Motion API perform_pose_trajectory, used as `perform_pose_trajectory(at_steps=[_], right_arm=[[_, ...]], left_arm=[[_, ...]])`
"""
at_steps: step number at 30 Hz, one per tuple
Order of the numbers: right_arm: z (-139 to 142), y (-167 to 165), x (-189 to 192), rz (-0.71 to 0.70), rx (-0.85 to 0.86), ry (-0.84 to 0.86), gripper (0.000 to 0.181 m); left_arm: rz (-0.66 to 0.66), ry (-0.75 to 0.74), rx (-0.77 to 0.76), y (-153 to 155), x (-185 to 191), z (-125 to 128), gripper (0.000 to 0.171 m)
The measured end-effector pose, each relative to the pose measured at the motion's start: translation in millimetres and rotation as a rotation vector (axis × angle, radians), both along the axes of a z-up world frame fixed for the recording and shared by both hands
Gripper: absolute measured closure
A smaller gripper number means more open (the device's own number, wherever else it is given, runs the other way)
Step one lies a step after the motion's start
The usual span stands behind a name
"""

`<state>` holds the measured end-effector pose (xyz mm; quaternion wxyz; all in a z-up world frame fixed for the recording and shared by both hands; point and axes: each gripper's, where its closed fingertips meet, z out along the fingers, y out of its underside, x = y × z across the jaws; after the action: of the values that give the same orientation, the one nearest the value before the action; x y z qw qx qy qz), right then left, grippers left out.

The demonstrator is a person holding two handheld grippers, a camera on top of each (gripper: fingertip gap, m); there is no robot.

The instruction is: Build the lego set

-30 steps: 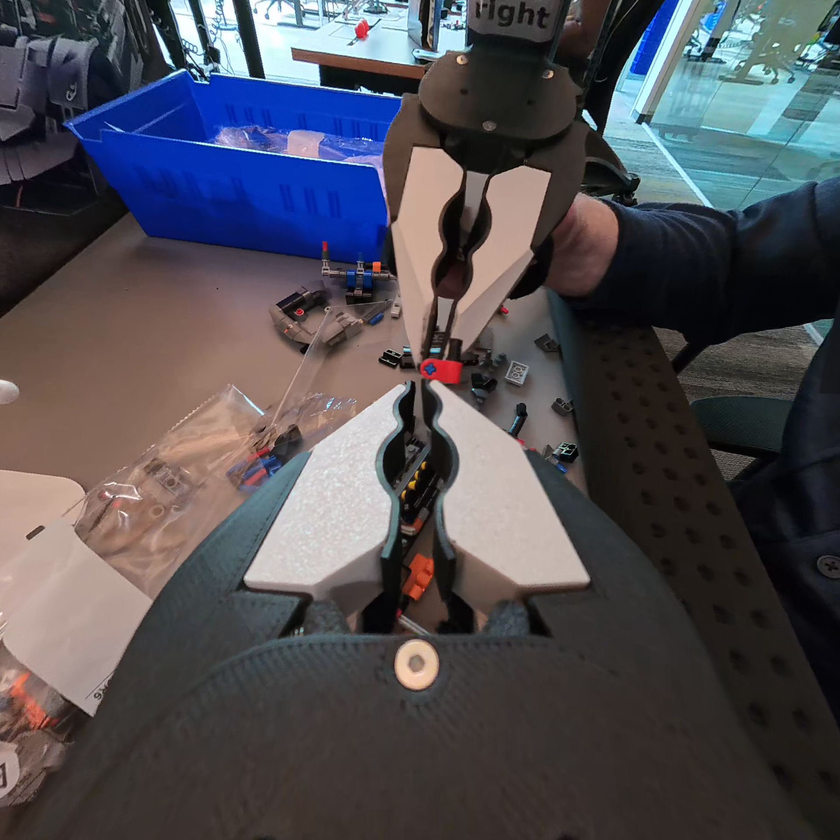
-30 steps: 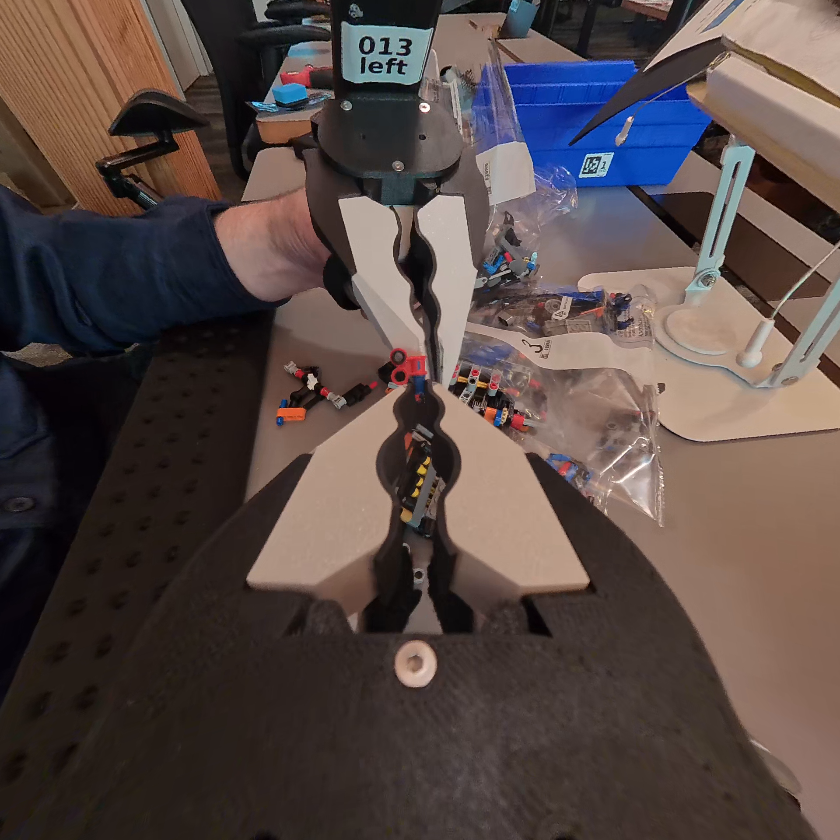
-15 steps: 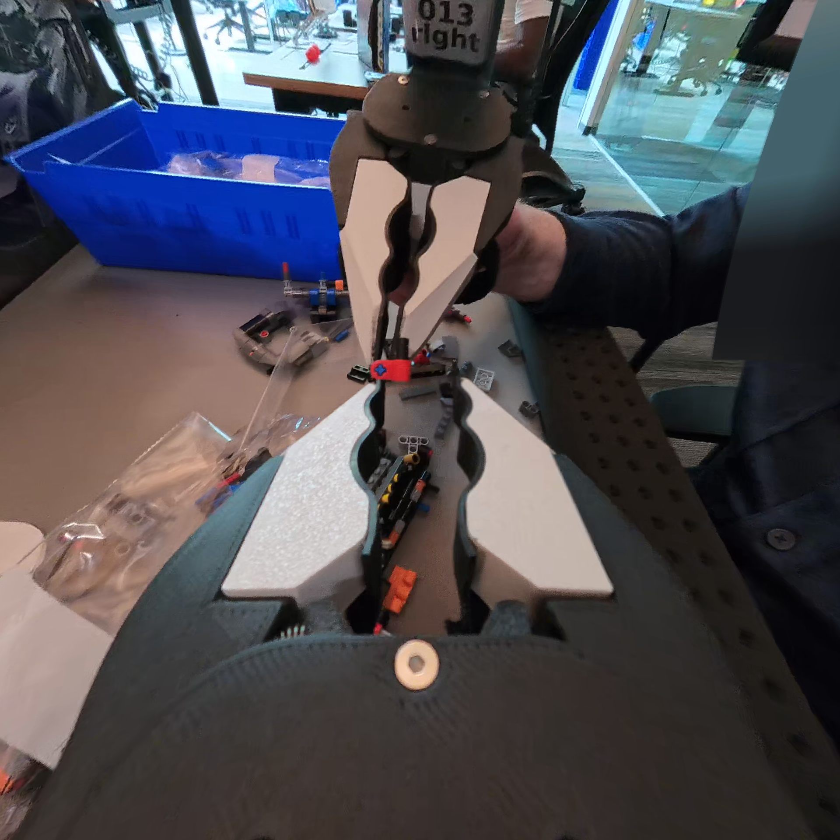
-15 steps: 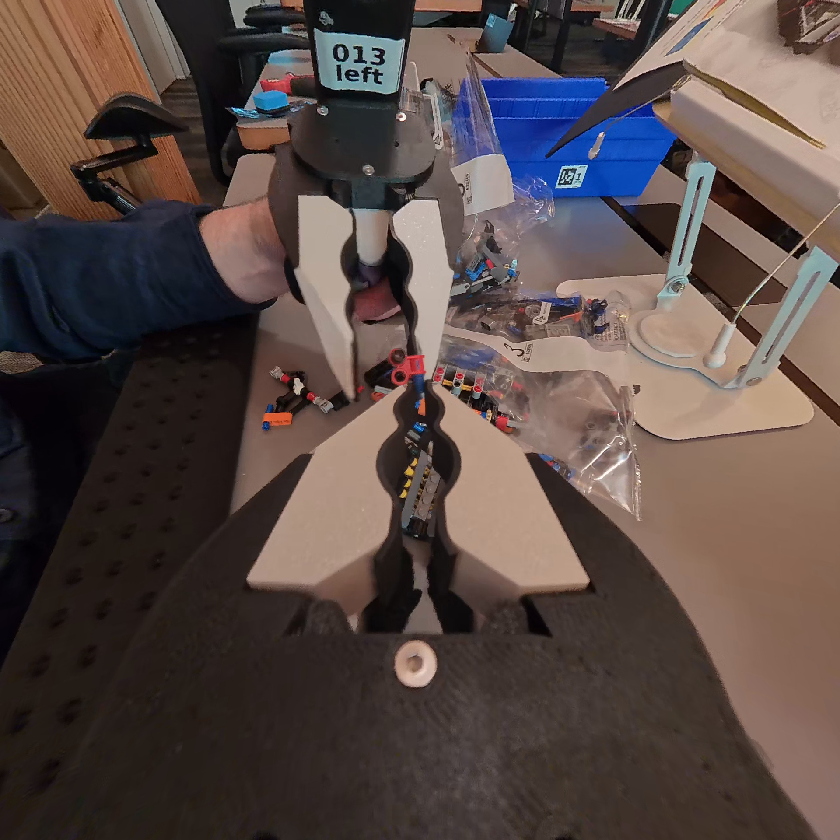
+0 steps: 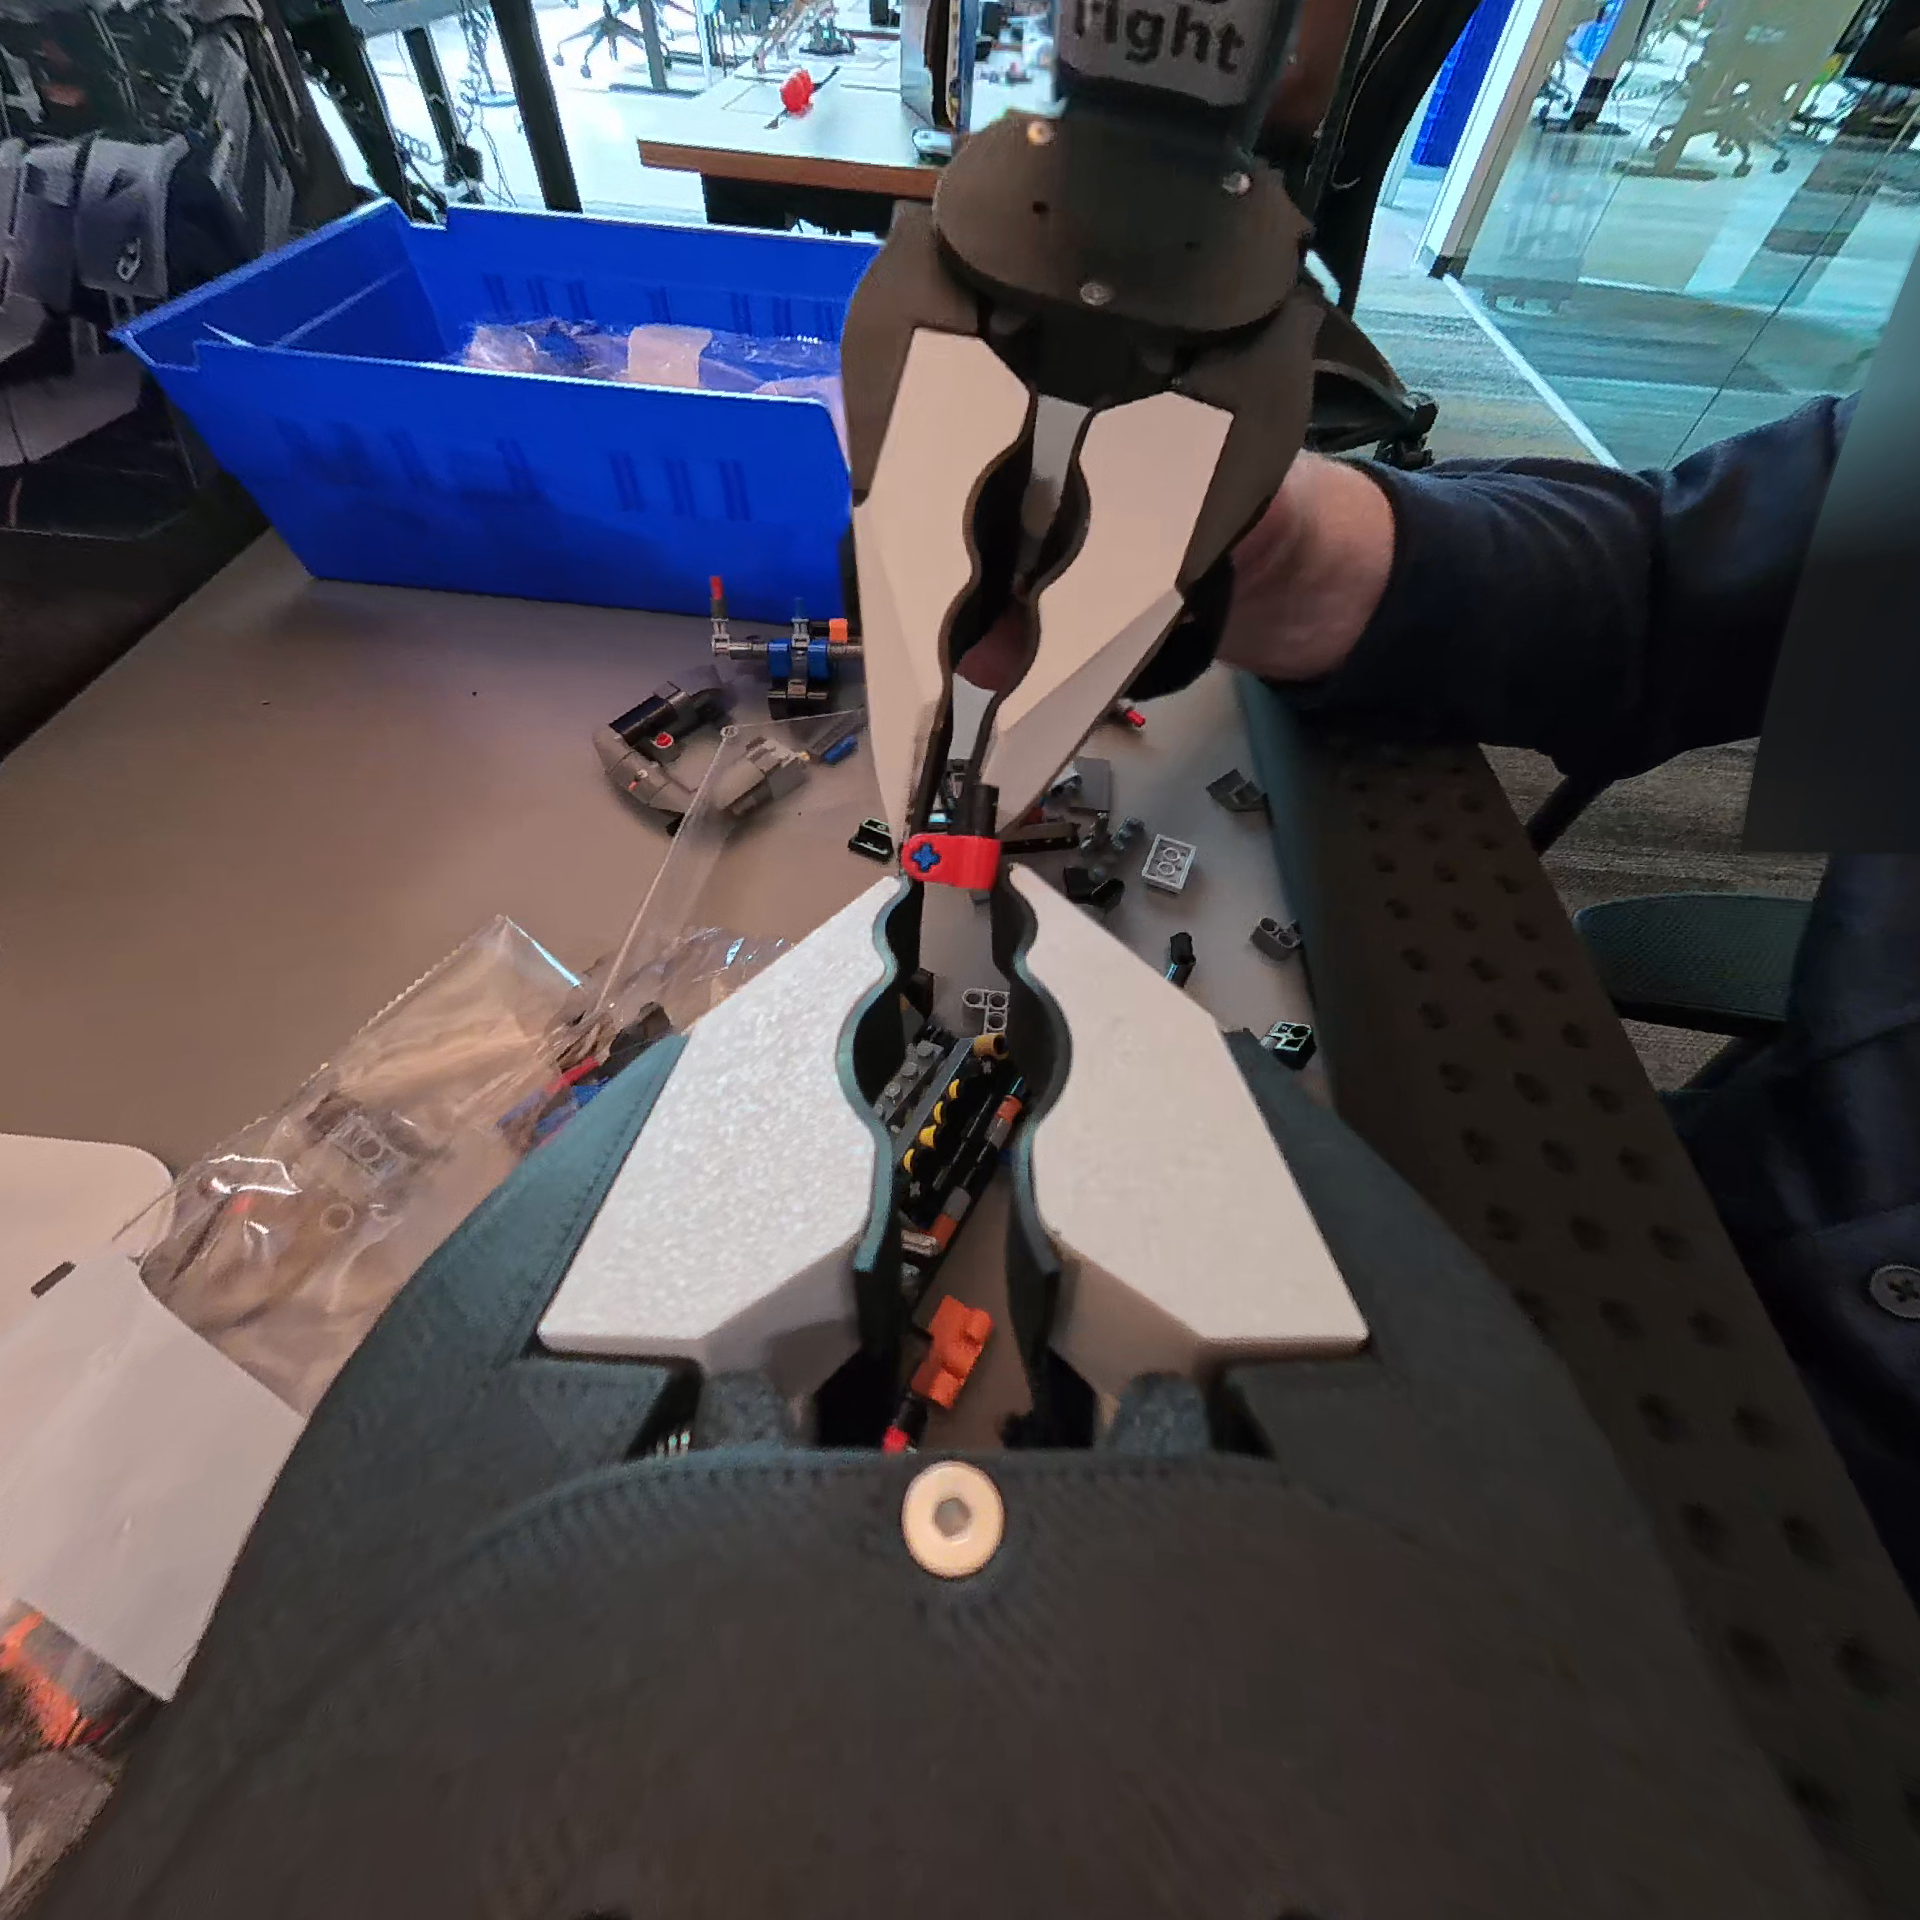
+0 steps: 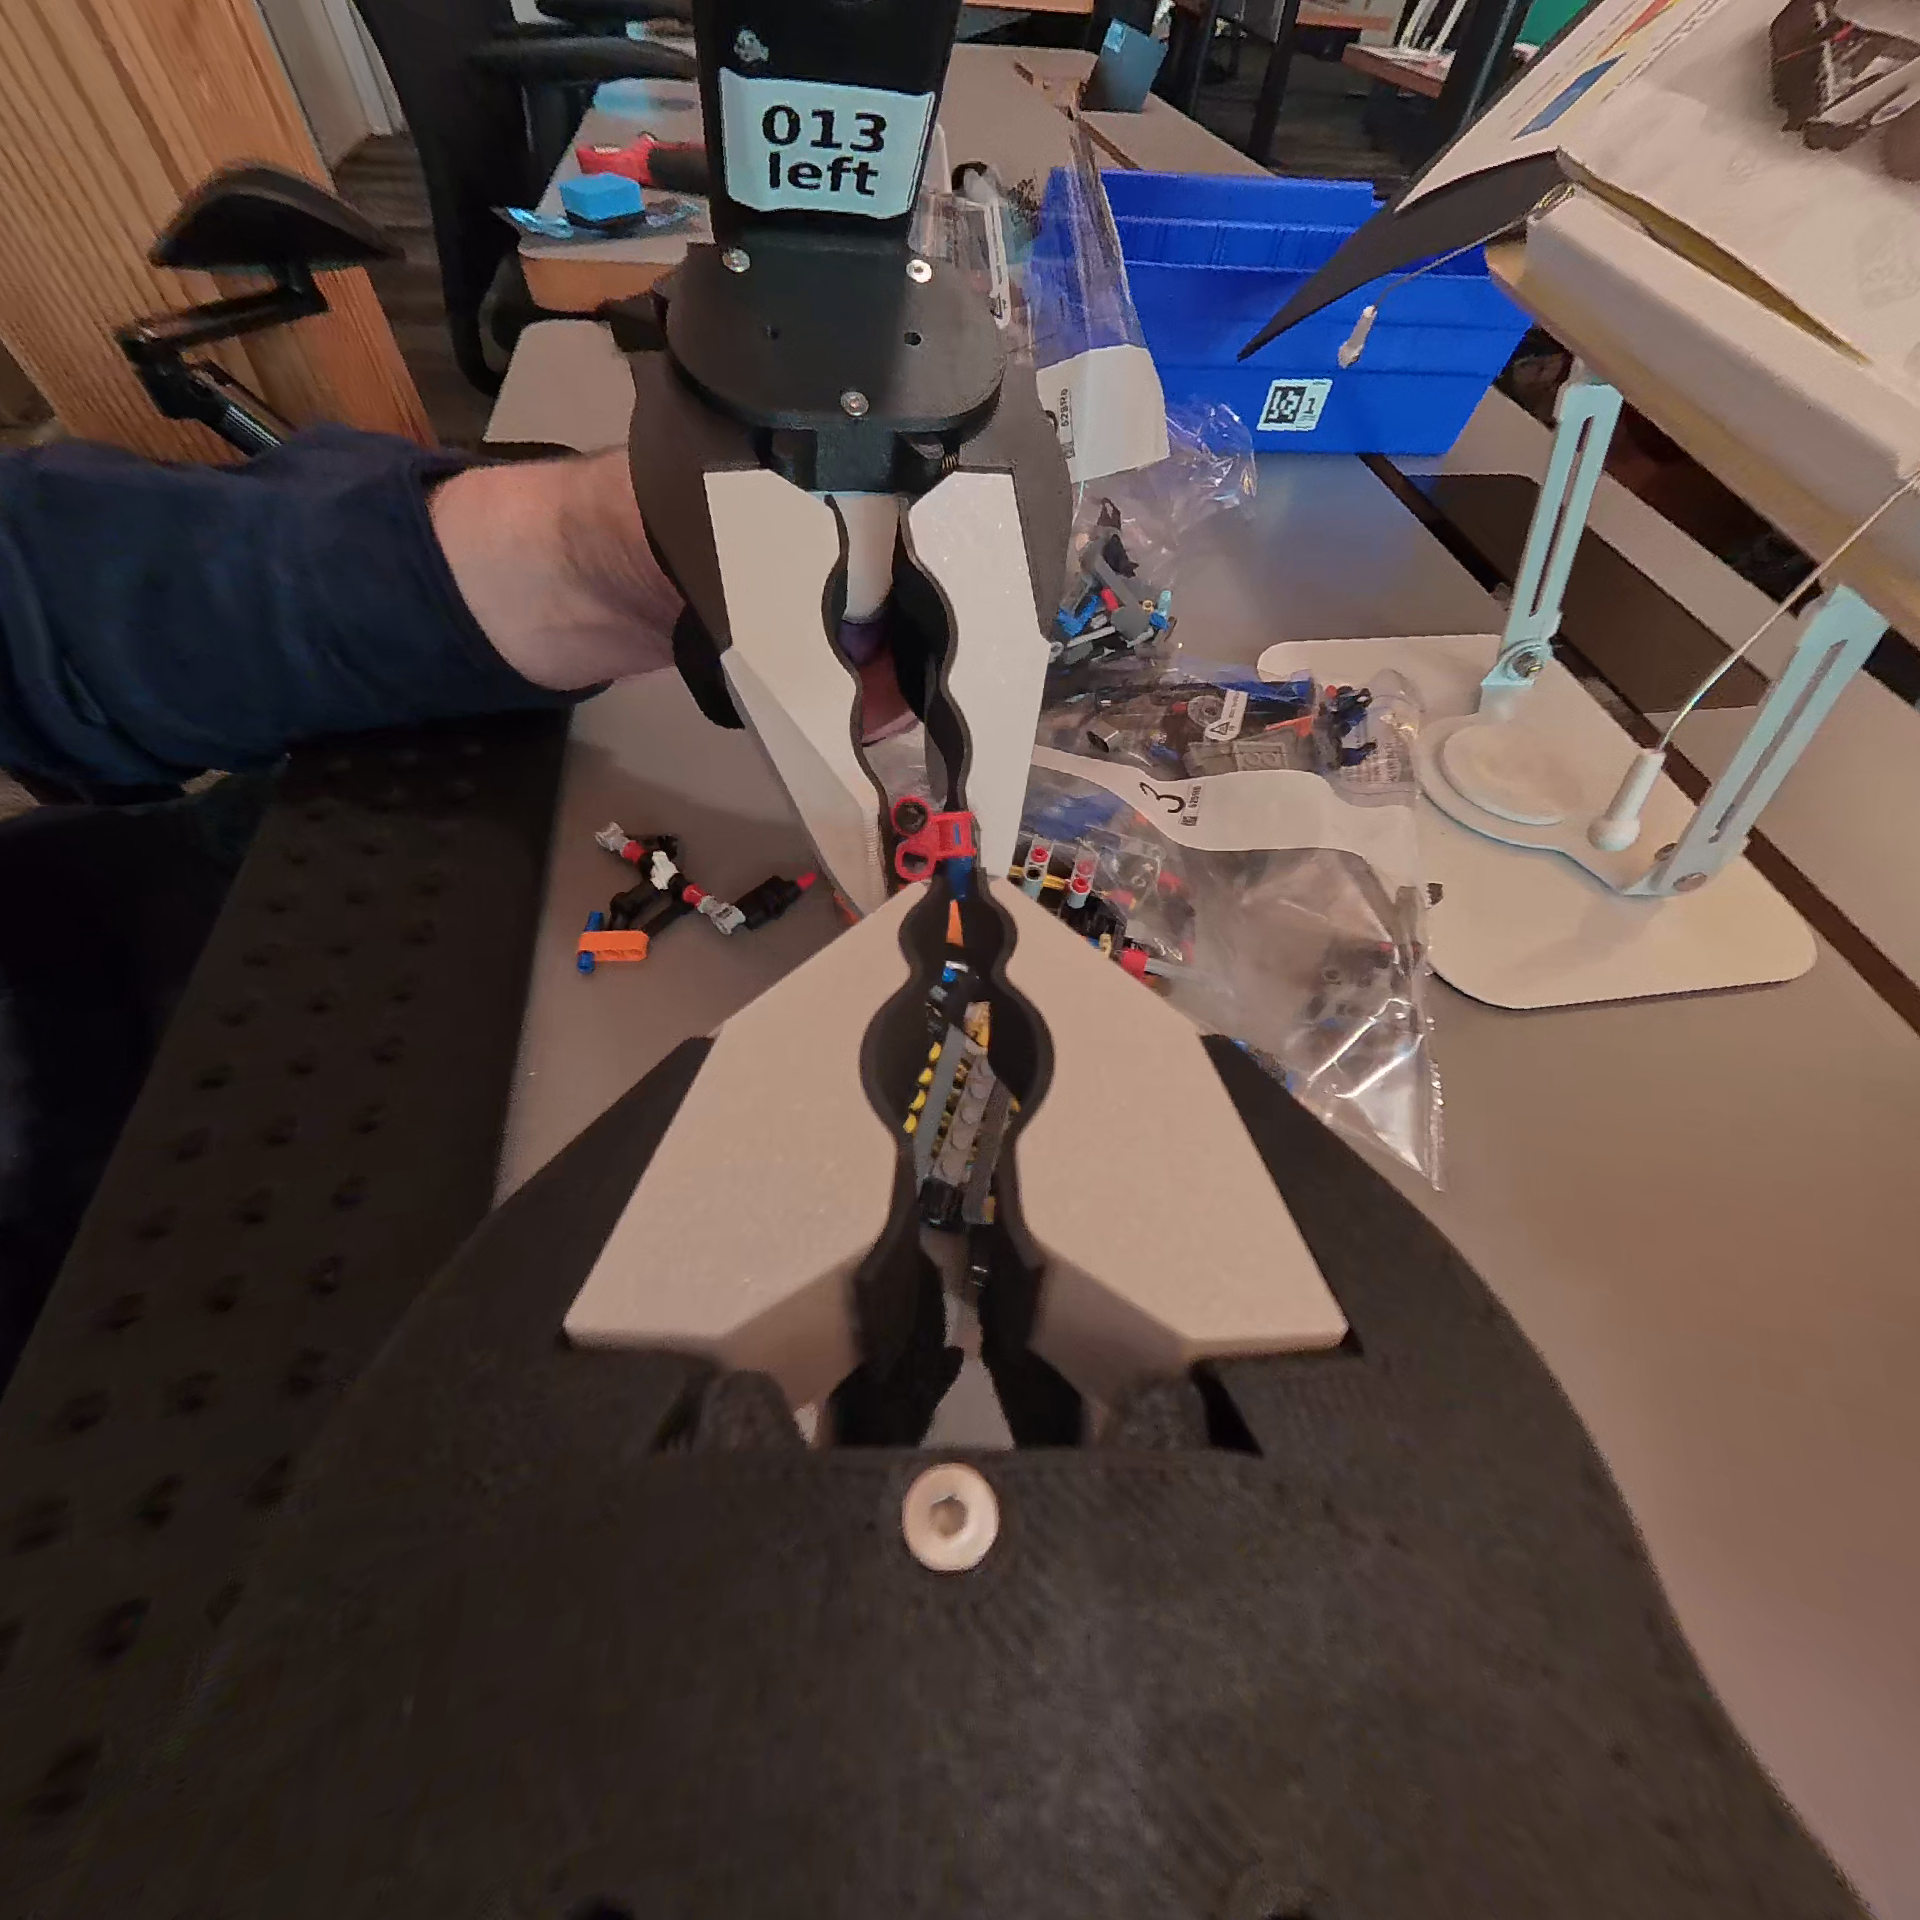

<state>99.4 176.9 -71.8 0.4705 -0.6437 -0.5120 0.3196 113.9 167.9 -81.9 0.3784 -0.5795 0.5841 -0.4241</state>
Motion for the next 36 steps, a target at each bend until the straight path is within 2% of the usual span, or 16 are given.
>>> perform_pose_trajectory(at_steps=[3, 4, 9, 19, 27, 28, 30, 32, 36], right_arm=[[2.5, 0.2, -2.2, -0.016, 0.032, 0.003, 0.179], [1.3, 0.9, -1.7, -0.021, 0.042, -0.011, 0.178], [-10.5, 4.9, 0.5, -0.055, 0.095, -0.11, 0.18], [-7.1, 8.2, 4.9, -0.075, 0.105, -0.109, 0.181], [-8.4, 10.7, 8.0, -0.097, 0.154, -0.153, 0.181], [-8.4, 12.1, 9.1, -0.106, 0.159, -0.157, 0.181], [-11.7, 15.2, 11.7, -0.123, 0.17, -0.185, 0.181], [-13.9, 13.9, 10.3, -0.114, 0.172, -0.195, 0.181], [-19.0, 12.7, 8.8, -0.107, 0.184, -0.233, 0.181]], left_arm=[[0.007, -0.001, 0.015, 1.0, -1.5, 1.8, 0.163], [0.012, 0.016, 0.038, 1.7, -1.6, -0.6, 0.169], [0.03, 0.08, 0.089, 3.9, -1.3, -10.6, 0.169], [0.078, 0.071, 0.177, 8.4, 2.7, -6.4, 0.163], [0.093, 0.087, 0.222, 10.8, -0.7, -5.9, 0.171], [0.091, 0.079, 0.214, 10.5, -1.0, -4.4, 0.171], [0.1, 0.07, 0.196, 12.0, -0.9, -2.6, 0.158], [0.107, 0.072, 0.22, 12.8, 0.5, -2.9, 0.152], [0.109, 0.099, 0.272, 11.5, 4.2, -7.4, 0.156]])
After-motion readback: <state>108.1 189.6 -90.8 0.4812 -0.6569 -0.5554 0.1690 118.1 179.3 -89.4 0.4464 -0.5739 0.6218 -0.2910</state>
